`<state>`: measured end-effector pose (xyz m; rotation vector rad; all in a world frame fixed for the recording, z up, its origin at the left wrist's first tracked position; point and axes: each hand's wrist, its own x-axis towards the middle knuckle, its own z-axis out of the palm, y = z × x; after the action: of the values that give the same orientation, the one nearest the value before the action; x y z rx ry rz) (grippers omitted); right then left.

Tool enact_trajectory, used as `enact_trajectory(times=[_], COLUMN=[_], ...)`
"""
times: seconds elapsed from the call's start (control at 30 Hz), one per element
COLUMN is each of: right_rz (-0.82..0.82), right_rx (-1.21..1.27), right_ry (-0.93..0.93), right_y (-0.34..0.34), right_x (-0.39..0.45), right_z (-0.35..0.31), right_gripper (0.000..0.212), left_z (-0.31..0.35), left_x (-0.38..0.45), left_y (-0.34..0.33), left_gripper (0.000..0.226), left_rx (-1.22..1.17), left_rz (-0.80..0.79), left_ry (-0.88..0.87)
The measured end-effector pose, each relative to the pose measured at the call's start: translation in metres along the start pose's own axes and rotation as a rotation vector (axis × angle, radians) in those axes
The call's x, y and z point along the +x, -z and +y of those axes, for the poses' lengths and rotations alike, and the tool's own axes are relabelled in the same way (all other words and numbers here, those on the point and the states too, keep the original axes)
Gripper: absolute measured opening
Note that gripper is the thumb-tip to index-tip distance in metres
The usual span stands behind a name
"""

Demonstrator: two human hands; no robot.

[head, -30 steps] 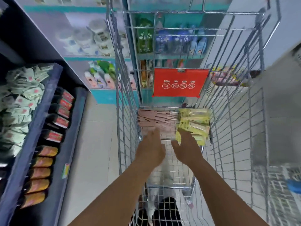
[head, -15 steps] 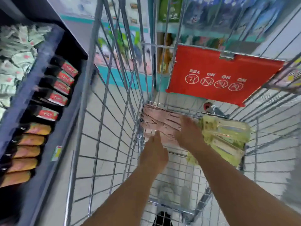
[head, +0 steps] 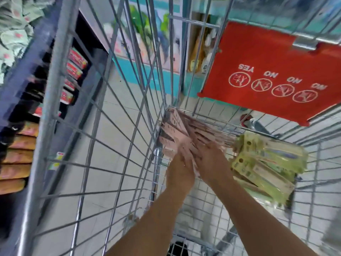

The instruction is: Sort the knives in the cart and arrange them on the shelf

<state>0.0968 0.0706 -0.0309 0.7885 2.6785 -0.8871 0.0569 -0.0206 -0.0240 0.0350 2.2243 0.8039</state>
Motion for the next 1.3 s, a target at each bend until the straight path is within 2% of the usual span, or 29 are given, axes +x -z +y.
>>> enact_trajectory(times=[0.1,0.23,0.3,0.37,0.43,0.5,0.6,0.73,0.9,1.03,1.13,1.3], right_rz=[-0.014,-0.108,-0.122,-0.094,-0.018,0.044,0.069,-0.015,-0.008,-0.005,-0.033,-0.058], right_rx=[0.181,0.113,0.128,0.157,0.182,0.181,0.163,0.045,0.267,0.351,0.289,0.268], right_ry=[-0.084,-0.101,-0.105,-0.099,-0.115,-0.191,-0.312,-0.278,-0.246,-0.267,-0.265,-0.286], right_y=[-0.021,-0.032,-0.035,-0.038,-0.041,-0.043,-0.044,-0.05,-0.064,-0.064,-0.058,-0.044], right_x=[-0.017,-0.029,-0.029,-0.028,-0.029,-0.029,-0.028,-0.022,-0.02,-0.024,-0.024,-0.026], right_z=[-0.003,-0.006,-0.002,0.004,0.008,0.008,-0.001,-0.012,-0.021,-0.022,-0.023,-0.03], right_gripper=[0.039,0.046,0.044,0.035,0.041,0.046,0.037,0.045,0.06,0.05,0.049,0.03], left_z=[-0.002,-0.005,-0.008,-0.011,-0.014,-0.017,-0.022,-0.028,-0.033,-0.035,-0.035,-0.036], left_x=[-0.003,0.001,0.005,0.008,0.009,0.007,0.002,0.001,0.001,-0.003,-0.009,-0.016], left_y=[-0.003,-0.005,-0.006,-0.005,-0.003,-0.001,0.001,0.006,0.013,0.016,0.016,0.018], left_gripper=[0.033,0.021,0.029,0.03,0.028,0.028,0.029,0.028,0.017,0.021,0.022,0.024], left_rx=[-0.056,-0.05,-0.009,0.023,0.04,0.088,0.121,0.101,0.001,-0.081,-0.094,-0.057], left_rz=[0.025,0.035,0.04,0.053,0.062,0.058,0.077,0.098,0.066,-0.004,-0.05,-0.118], left_ry=[0.063,0.14,0.168,0.199,0.225,0.222,0.207,0.212,0.188,0.196,0.205,0.19])
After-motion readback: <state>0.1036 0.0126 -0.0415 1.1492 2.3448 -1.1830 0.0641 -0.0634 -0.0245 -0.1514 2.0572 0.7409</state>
